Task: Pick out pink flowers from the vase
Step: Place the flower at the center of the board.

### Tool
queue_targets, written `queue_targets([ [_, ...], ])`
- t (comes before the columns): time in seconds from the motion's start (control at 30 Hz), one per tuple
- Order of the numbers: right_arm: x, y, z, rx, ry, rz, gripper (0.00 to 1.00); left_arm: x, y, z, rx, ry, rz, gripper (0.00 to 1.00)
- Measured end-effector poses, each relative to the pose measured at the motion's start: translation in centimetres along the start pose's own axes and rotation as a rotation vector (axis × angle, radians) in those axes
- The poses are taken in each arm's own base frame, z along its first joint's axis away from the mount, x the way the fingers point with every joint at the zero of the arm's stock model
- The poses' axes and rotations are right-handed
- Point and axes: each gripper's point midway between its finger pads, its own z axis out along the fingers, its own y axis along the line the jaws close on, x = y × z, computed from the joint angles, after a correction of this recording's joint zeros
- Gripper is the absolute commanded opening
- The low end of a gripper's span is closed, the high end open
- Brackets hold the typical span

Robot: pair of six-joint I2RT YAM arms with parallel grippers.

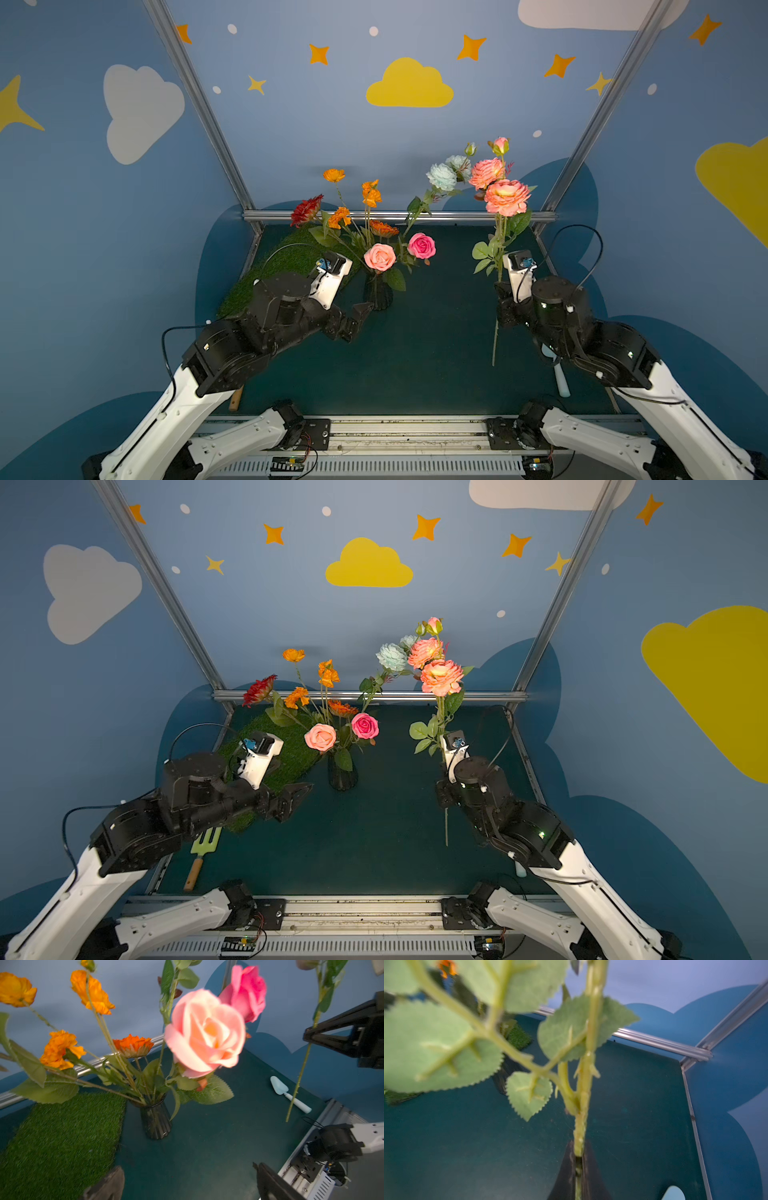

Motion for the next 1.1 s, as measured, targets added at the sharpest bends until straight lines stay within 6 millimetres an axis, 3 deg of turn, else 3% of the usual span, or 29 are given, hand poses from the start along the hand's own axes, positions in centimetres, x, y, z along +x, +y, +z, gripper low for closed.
queue_targets([
  [0.2, 1.8, -2.7, 3.5, 0.075, 0.127, 0.099, 0.00, 2.1, 4.7, 1.5, -0.143, 0.068, -0.142, 1.00],
  [0.33, 4.4, -4.6, 6.0, 0.103, 0.222, 0.179, 0.00, 4.3, 6.4, 3.1, -0.166, 0.110, -0.221, 1.00],
  [0.5, 7.2, -6.3, 9.0, 0.100, 0.332, 0.270, 0.00, 6.0, 7.1, 5.4, -0.137, 0.122, -0.271, 1.00],
  [0.7, 9.2, -7.0, 12.9, 0.083, 0.447, 0.265, 0.00, 6.3, 7.0, 7.1, -0.094, 0.090, -0.290, 1.00],
  [1.1, 11.4, -8.2, 20.8, 0.092, 0.633, 0.153, 0.00, 6.4, 7.3, 7.8, -0.072, 0.042, -0.298, 1.00],
])
